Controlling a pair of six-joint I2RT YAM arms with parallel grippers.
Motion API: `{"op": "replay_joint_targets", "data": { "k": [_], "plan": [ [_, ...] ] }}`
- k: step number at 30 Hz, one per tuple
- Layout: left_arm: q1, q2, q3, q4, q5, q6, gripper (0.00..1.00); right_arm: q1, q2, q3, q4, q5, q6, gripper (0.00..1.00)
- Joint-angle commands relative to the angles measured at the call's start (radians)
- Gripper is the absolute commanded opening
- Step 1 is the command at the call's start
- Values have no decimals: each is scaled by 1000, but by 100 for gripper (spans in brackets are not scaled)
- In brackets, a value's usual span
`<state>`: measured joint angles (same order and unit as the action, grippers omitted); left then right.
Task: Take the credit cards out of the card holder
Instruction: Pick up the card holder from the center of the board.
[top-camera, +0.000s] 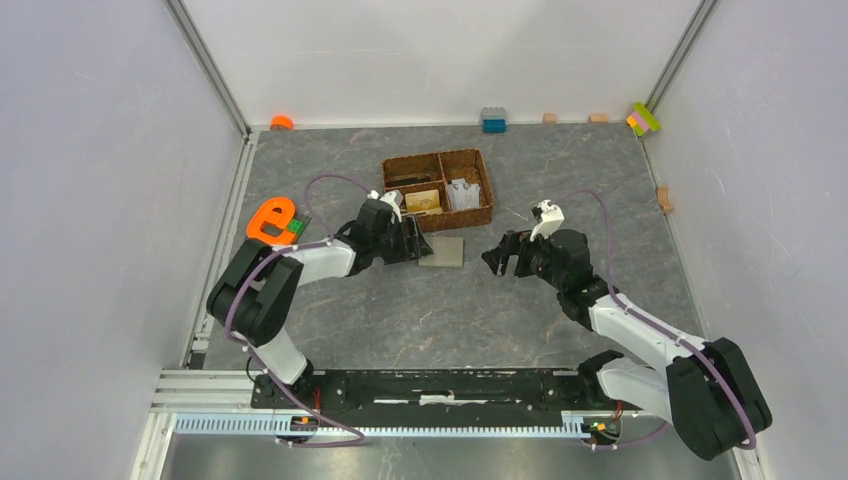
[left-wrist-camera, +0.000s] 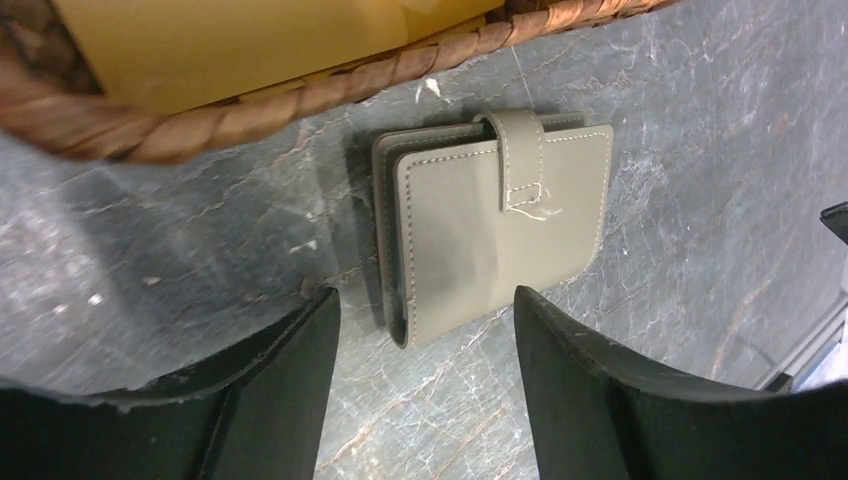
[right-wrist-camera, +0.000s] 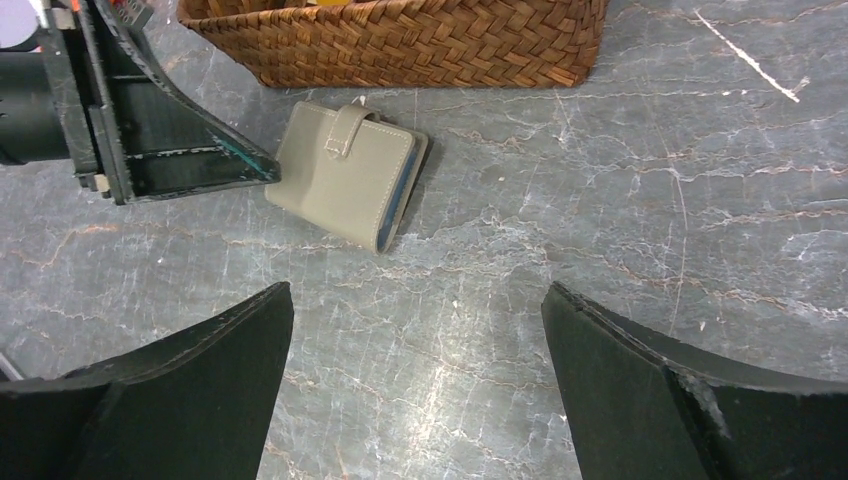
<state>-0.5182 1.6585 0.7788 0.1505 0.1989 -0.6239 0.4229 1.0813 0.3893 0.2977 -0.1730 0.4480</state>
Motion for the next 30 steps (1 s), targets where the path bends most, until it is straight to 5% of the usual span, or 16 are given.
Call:
{"op": "replay_joint_targets", "data": {
  "k": [1, 5, 8, 9, 20, 30],
  "plan": [
    [1, 54, 62, 2, 129, 41, 67, -1, 11, 43, 41, -27, 3, 99],
    [0, 102, 81, 26, 197, 33, 43, -1, 20, 47, 39, -32, 3, 99],
    [0, 93, 75, 45, 212, 35, 5, -1, 26, 51, 35, -32, 3, 99],
    [0, 80, 68, 51, 210, 37, 2, -1, 28, 51, 35, -33, 3, 99],
    [-72, -66, 31, 71, 150, 105, 2, 1, 100, 100, -18, -48, 9, 99],
    [-152, -134, 38, 41, 90, 160, 2, 32, 216, 168, -77, -53, 12, 78]
  ]
}}
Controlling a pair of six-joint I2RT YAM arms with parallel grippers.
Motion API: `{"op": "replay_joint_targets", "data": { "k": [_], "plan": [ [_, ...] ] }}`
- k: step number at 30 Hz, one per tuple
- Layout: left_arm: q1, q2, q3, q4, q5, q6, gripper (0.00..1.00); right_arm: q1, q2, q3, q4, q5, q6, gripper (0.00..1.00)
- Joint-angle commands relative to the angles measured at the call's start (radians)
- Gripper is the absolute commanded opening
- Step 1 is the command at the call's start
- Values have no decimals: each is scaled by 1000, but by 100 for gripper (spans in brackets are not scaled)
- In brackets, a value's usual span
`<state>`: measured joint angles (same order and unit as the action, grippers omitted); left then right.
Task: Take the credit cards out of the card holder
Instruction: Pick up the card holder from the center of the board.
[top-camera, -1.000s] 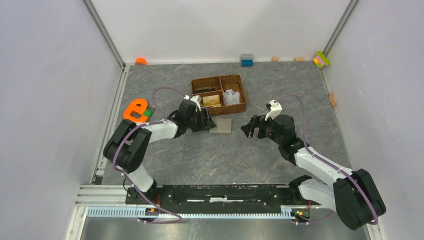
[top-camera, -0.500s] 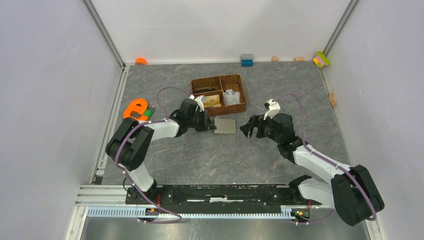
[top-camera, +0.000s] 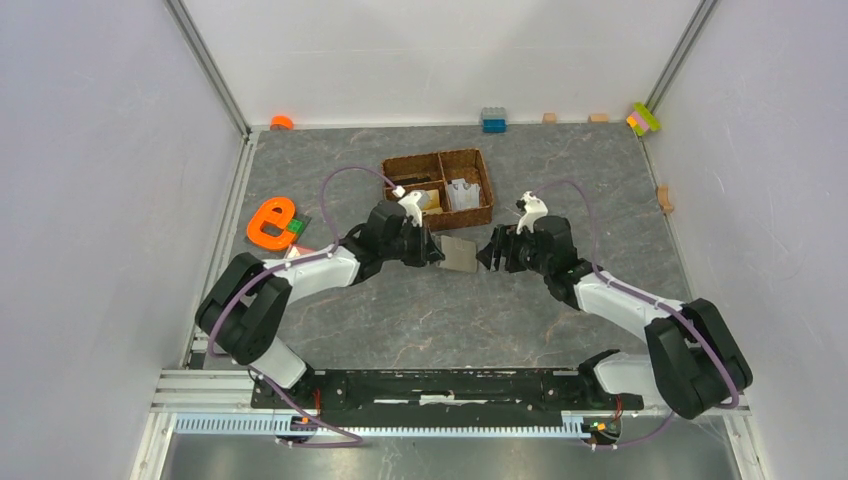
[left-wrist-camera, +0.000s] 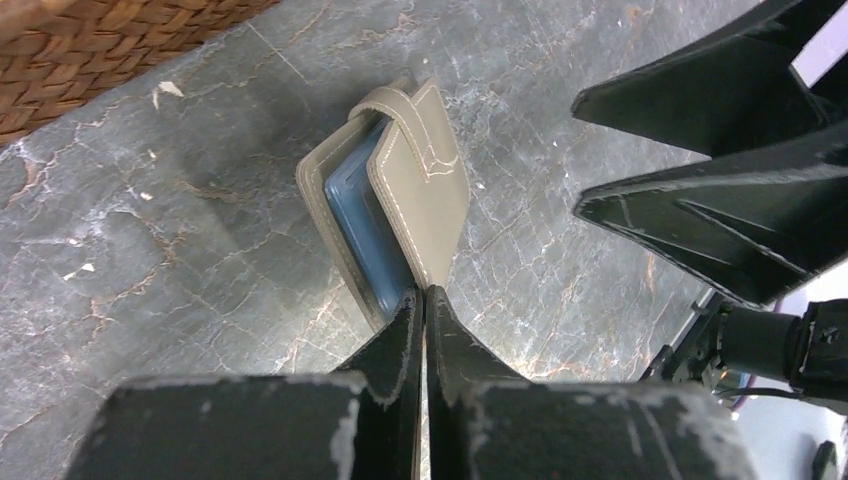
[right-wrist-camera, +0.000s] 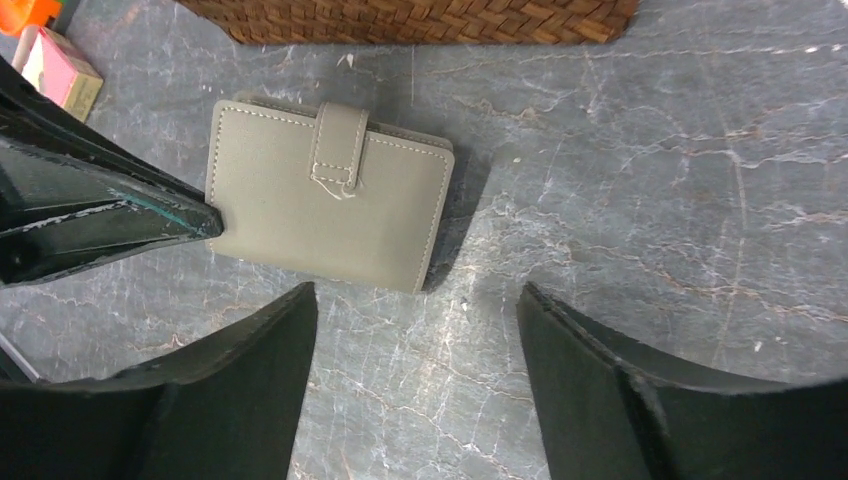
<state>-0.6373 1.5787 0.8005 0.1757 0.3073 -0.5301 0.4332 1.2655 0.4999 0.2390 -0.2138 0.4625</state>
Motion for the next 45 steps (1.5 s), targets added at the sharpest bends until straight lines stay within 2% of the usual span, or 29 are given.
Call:
{"op": "replay_joint_targets", "data": {
  "k": [1, 3, 8, 14, 16, 24, 36, 42, 45],
  "plan": [
    [-44, -60, 20, 16, -13, 80, 2, 27, 41, 61, -20, -12, -5, 75],
    [-72, -69, 25, 16, -19, 102, 2, 37, 56, 69, -23, -6, -7, 72],
    [-137, -76, 49, -15, -72, 153, 2, 54, 92, 71, -13, 22, -6, 56],
    [-173, -82, 56, -27, -98, 151, 2, 62, 162, 94, -34, 49, 1, 19],
    [-174, -88, 55, -29, -106, 151, 2, 69, 185, 100, -21, 23, 9, 12],
    [-173, -103, 51, -19, -67, 101, 2, 104, 278, 139, 20, -117, 7, 6],
    [-173, -148, 37, -1, -27, 83, 4, 154, 321, 175, 54, -242, -8, 11],
    [-173, -91, 63, -18, -2, 73, 9, 154, 288, 192, -24, -142, -45, 21],
    [-173, -29, 103, -47, 30, 69, 17, 154, 284, 193, -38, -107, -44, 24]
  ]
}}
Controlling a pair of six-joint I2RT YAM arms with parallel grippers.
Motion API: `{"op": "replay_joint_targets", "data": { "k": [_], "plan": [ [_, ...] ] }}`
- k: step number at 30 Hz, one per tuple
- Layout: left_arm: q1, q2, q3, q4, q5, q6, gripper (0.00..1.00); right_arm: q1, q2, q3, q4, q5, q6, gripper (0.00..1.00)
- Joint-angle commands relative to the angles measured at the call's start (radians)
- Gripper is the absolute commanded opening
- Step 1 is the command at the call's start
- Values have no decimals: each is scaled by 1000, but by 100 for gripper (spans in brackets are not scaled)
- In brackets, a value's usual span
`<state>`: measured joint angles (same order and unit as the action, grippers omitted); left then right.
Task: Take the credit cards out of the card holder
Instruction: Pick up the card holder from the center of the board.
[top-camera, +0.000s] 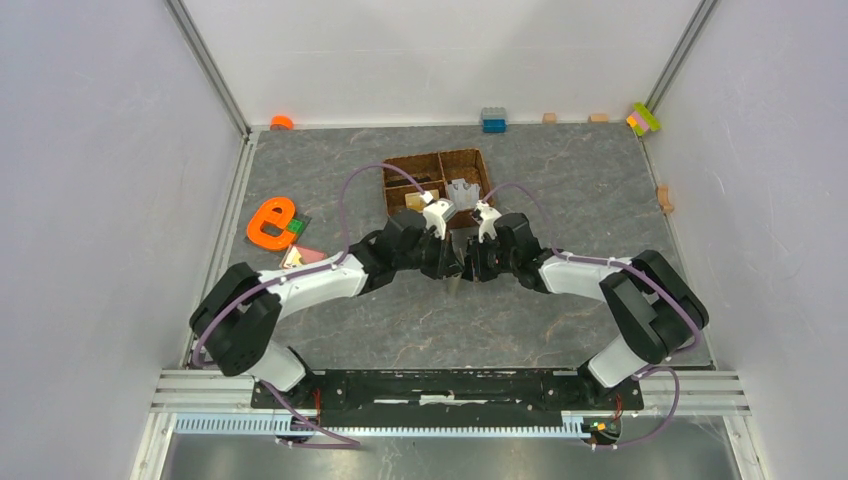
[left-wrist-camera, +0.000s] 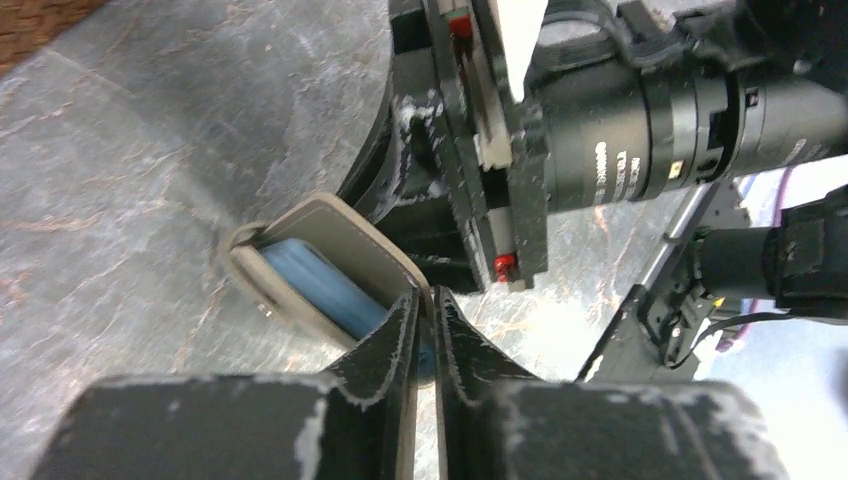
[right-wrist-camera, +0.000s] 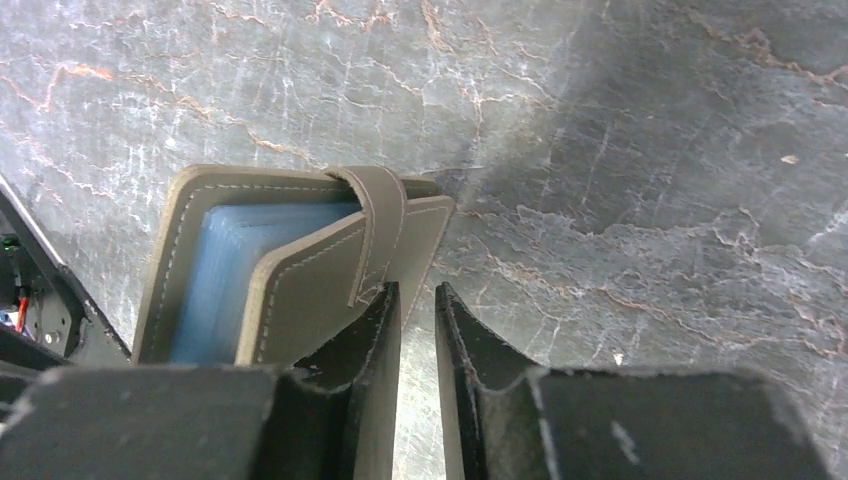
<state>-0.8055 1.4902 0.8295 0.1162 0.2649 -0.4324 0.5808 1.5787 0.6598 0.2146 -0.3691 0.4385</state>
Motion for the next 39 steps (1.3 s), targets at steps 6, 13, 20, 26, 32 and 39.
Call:
{"op": "replay_joint_targets", "data": {
  "k": [6, 13, 20, 26, 32, 39],
  "plan": [
    [-5, 67, 75, 13, 85, -25, 43, 7, -40, 47, -64, 119, -30, 31],
    [-4, 75, 78, 15, 105, -32, 46, -11, -188, -8, -97, 315, -28, 44],
    [-4, 77, 74, 48, 159, -37, 46, -38, -334, -125, 13, 313, 8, 73],
    [-4, -52, -6, 154, 213, -31, 54, -44, -287, -106, 26, 217, 20, 72],
    [-4, -156, -41, 111, 100, -7, 58, -52, -286, -114, 46, 188, 27, 71],
    [32, -94, 27, -103, -131, -49, 56, -64, -285, -114, 34, 204, 34, 67]
  ]
}}
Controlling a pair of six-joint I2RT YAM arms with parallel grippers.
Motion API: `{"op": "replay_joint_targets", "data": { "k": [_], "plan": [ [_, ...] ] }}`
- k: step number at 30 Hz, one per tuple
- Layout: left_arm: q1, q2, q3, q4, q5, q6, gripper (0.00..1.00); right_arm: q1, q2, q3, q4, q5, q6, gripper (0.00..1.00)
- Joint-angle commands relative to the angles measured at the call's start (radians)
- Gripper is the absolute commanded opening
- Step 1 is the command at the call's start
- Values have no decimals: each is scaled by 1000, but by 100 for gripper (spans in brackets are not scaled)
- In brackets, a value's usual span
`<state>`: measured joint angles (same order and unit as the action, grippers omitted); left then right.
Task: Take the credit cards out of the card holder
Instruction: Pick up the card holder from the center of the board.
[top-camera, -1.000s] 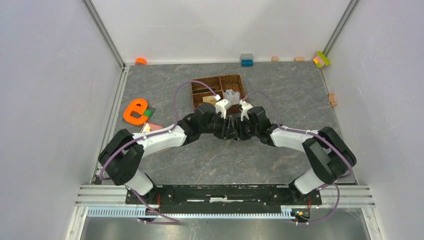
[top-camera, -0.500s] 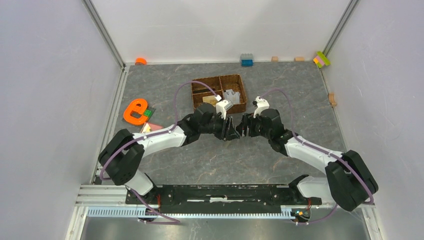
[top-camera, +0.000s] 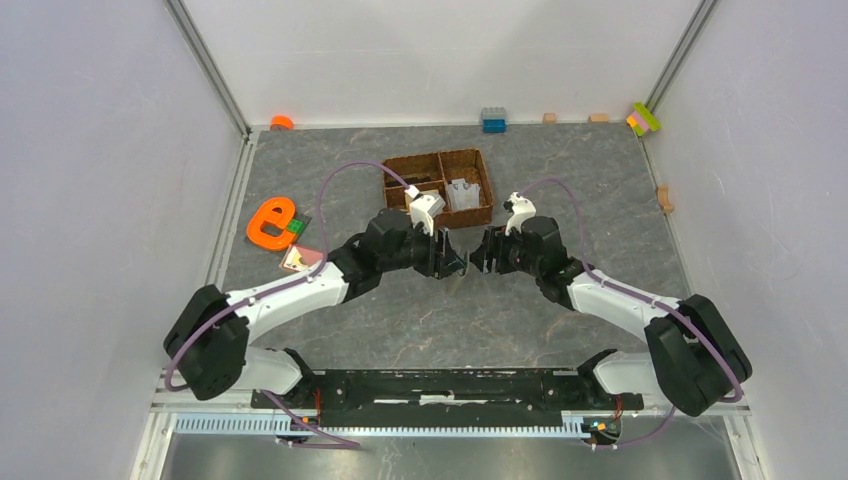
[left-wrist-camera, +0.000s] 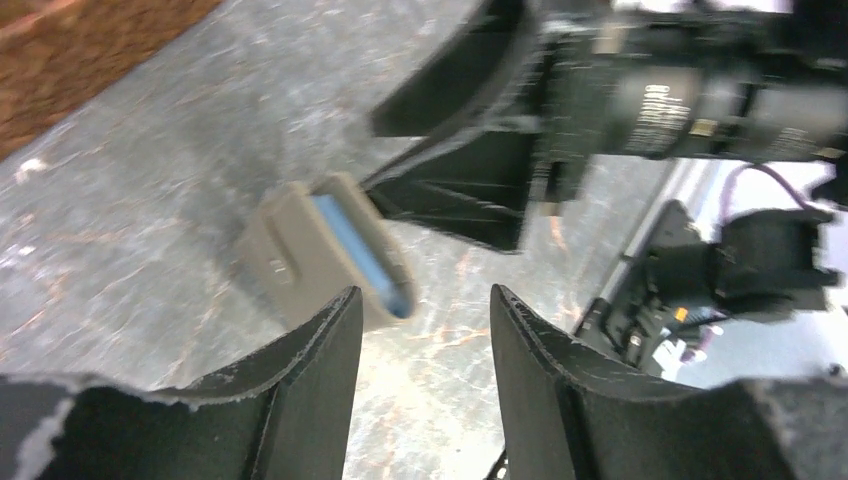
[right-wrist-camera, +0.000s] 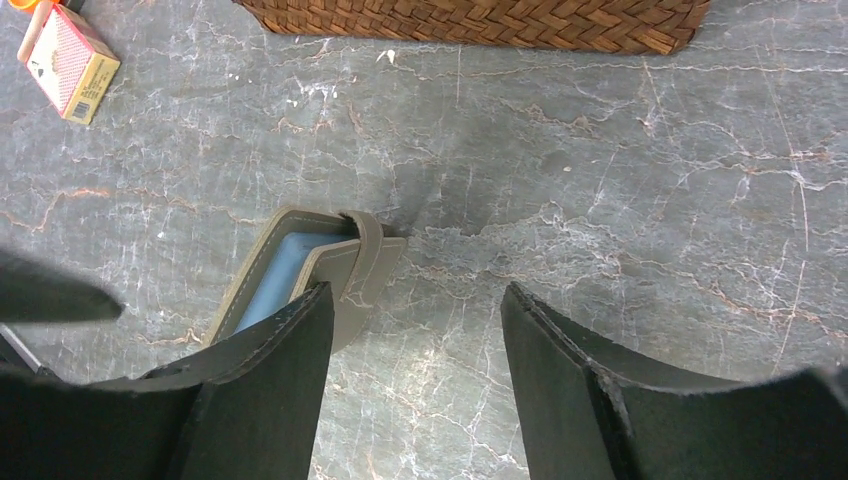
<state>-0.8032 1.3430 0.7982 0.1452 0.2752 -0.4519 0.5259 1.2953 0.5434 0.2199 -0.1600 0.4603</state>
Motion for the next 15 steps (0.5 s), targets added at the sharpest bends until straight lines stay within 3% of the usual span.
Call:
{"op": "replay_joint_targets", "data": {
  "k": [1, 4, 15],
  "plan": [
    [44, 78, 70, -140, -144, -45, 53, -10, 1, 3, 28, -5, 12, 67],
    [80, 103, 73, -167, -130, -73, 49, -10, 6, 3, 32, -7, 12, 67],
    [93, 148, 125, -271, -163, 28, 52, -11, 44, 14, 41, -57, 11, 66]
  ]
}}
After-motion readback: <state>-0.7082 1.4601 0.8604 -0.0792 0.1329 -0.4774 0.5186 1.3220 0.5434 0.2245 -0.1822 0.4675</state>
